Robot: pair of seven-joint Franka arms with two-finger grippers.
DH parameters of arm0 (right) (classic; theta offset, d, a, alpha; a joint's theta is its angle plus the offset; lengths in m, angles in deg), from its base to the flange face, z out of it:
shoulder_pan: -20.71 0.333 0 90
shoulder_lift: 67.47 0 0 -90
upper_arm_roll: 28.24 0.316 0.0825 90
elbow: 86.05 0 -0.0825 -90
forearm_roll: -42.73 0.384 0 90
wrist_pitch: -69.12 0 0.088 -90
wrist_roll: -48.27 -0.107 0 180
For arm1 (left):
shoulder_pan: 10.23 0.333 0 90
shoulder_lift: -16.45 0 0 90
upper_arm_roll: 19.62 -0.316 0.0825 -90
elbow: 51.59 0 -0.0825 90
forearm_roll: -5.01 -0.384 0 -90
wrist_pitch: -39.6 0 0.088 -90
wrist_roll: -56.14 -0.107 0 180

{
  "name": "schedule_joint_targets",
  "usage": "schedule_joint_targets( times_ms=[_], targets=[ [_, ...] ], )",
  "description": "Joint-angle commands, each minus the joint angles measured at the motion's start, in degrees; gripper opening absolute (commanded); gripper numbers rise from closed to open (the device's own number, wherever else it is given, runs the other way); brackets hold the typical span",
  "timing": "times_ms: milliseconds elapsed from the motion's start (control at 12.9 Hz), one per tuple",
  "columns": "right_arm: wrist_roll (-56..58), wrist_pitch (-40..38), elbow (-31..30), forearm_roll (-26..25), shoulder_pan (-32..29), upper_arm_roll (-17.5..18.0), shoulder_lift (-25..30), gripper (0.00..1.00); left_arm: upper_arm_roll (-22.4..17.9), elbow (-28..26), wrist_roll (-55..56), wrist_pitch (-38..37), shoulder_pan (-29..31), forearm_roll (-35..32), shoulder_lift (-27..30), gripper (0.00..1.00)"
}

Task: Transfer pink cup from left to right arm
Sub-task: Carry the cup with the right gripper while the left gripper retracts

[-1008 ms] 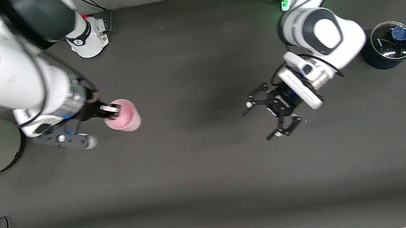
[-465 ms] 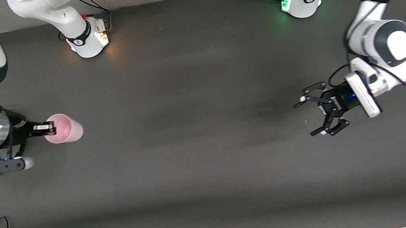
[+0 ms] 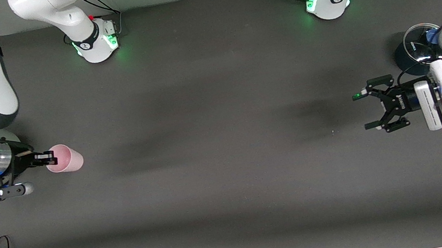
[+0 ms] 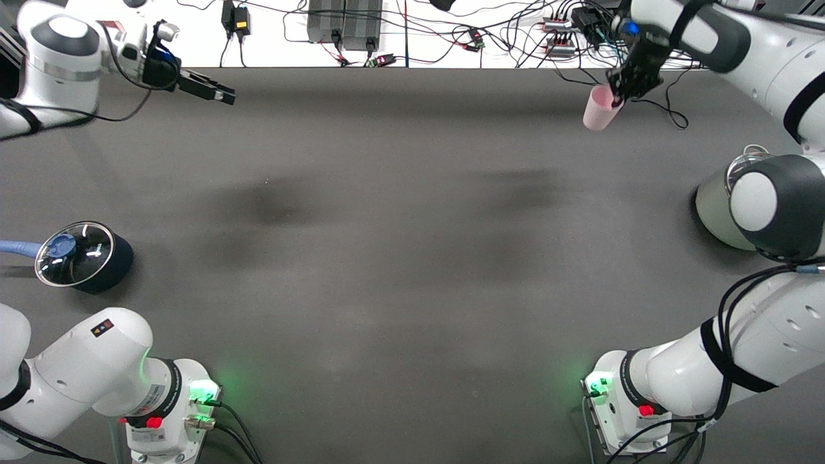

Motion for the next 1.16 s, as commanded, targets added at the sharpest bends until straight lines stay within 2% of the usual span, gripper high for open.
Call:
schedule_joint_targets(
  times_ms=[0, 233, 465, 620, 775, 1008, 1085],
  targets=[
    [4.58, 16.86, -17.28, -0.19, 1.06, -1.43, 4.77, 0.0, 0.08, 8.39, 19.71, -8.22, -1.84, -14.75, 0.64, 1.0],
    [5.64, 30.07, -25.58, -0.1, 0.97, -1.61, 3.54, 0.0, 0.26, 13.41, 31.79, -15.09, -3.16, -26.46, 2.74, 1.0],
    [6.7, 33.09, -26.47, 0.07, 0.89, -1.61, 1.61, 0.0, 0.44, 15.35, 36.47, -19.4, -6.4, -41.37, 6.17, 1.0],
    [6.7, 35.89, -26.82, 0.42, 0.89, -1.61, -0.5, 0.0, 0.44, 18.42, 37.09, -23.52, -9.65, -48.7, 6.79, 1.0],
    [6.61, 39.15, -27.09, 0.6, 0.97, -1.52, -2.43, 0.0, 0.44, 20.97, 43.03, -26.35, -10.46, -53.28, 7.15, 1.0],
    [6.52, 39.17, -27.27, 0.69, 1.06, -1.43, -2.44, 0.0, -0.26, 21.95, 57.18, -30.05, -9.67, -53.22, 7.41, 1.0],
    [6.26, 38.99, -27.35, 0.78, 1.24, -1.43, -1.92, 0.27, -0.35, 22.04, 60.44, -29.27, -9.67, -53.47, 7.67, 1.0]
  ],
)
